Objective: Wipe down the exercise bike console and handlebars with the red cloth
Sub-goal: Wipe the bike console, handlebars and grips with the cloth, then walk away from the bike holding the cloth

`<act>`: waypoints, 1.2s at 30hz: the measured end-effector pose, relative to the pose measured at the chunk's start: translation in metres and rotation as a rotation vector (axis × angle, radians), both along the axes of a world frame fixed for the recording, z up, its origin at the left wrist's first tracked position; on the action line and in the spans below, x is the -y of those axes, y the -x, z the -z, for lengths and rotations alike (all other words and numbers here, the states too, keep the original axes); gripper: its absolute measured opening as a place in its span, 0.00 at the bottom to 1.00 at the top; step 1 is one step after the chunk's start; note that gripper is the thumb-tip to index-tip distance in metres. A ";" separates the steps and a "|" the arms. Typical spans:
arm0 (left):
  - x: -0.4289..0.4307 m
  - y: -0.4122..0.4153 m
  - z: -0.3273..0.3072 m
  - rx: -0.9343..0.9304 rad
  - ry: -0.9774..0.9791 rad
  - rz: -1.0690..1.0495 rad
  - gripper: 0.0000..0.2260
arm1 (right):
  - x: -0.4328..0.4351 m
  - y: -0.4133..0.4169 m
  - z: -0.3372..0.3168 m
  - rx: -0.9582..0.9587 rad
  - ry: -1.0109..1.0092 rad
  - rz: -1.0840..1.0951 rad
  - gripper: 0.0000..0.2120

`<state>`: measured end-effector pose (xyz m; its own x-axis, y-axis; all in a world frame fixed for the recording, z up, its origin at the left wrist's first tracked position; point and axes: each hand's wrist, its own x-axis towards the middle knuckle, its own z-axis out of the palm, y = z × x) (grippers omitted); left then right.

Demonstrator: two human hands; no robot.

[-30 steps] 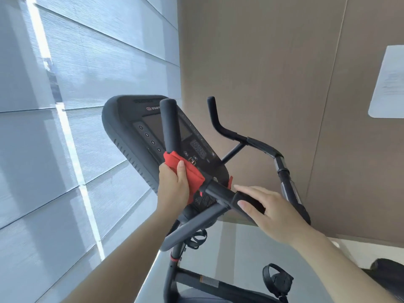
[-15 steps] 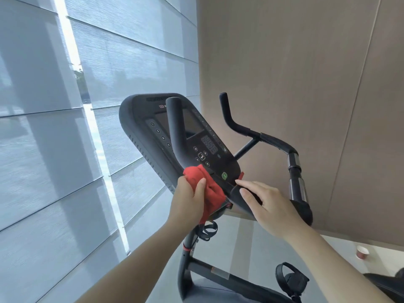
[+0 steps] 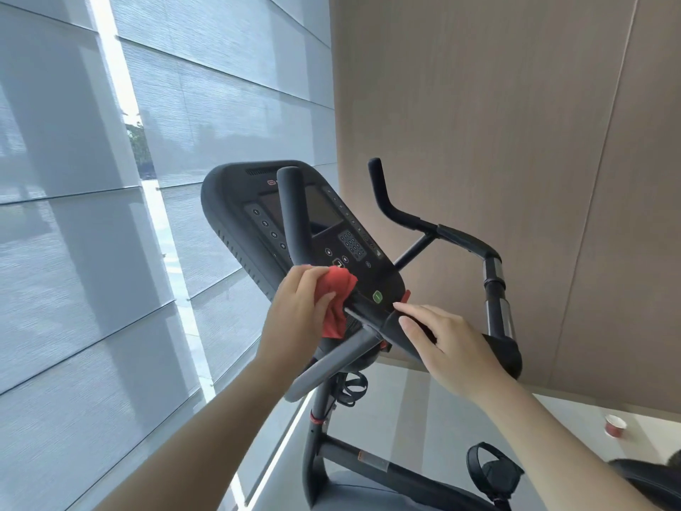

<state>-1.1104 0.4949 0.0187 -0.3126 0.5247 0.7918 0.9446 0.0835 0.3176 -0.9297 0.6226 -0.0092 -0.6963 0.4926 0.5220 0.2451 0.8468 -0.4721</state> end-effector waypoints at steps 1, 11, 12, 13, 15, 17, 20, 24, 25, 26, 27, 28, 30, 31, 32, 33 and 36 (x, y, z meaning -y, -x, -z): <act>0.000 0.005 -0.009 -0.004 -0.032 -0.016 0.11 | 0.000 0.000 0.000 0.001 0.002 -0.001 0.20; -0.022 -0.007 -0.005 -0.289 0.208 0.108 0.16 | -0.001 0.000 0.001 -0.068 0.023 0.010 0.18; -0.020 -0.010 0.000 -0.301 0.213 0.139 0.17 | 0.000 0.000 0.001 -0.083 0.027 0.012 0.18; -0.019 -0.015 0.006 -0.303 0.211 0.171 0.16 | 0.000 0.000 0.001 -0.099 0.030 0.013 0.18; -0.016 -0.021 0.019 -0.268 0.174 0.220 0.15 | 0.001 0.000 0.000 -0.117 0.031 0.020 0.17; -0.011 -0.020 0.030 -0.217 0.116 0.238 0.15 | 0.002 0.001 0.001 -0.123 0.030 0.038 0.16; 0.000 -0.013 0.050 -0.139 0.133 0.250 0.15 | 0.003 0.002 0.001 -0.121 0.012 0.070 0.16; 0.021 -0.001 0.088 -0.034 0.269 0.252 0.13 | 0.009 0.002 0.002 -0.116 -0.021 0.143 0.15; 0.026 0.002 0.096 0.001 0.283 0.251 0.13 | 0.011 0.002 0.003 -0.113 -0.042 0.169 0.14; 0.030 0.006 0.102 0.035 0.289 0.251 0.13 | 0.014 0.002 0.004 -0.110 -0.066 0.198 0.14; 0.032 0.010 0.107 0.059 0.287 0.254 0.14 | 0.017 0.003 0.006 -0.109 -0.089 0.228 0.15; 0.035 0.014 0.110 0.074 0.285 0.260 0.13 | 0.020 0.003 0.008 -0.104 -0.110 0.258 0.15; 0.039 0.021 0.113 0.096 0.281 0.284 0.12 | 0.027 0.004 0.015 -0.087 -0.150 0.322 0.17; 0.042 0.024 0.114 0.103 0.278 0.302 0.11 | 0.030 0.004 0.018 -0.085 -0.175 0.354 0.18; 0.044 0.026 0.114 0.108 0.279 0.321 0.11 | 0.033 0.004 0.022 -0.090 -0.200 0.381 0.19; 0.046 0.029 0.115 0.110 0.285 0.342 0.11 | 0.036 0.005 0.025 -0.100 -0.217 0.402 0.19; 0.050 0.036 0.120 0.108 0.322 0.403 0.10 | 0.049 0.004 0.039 -0.150 -0.209 0.449 0.19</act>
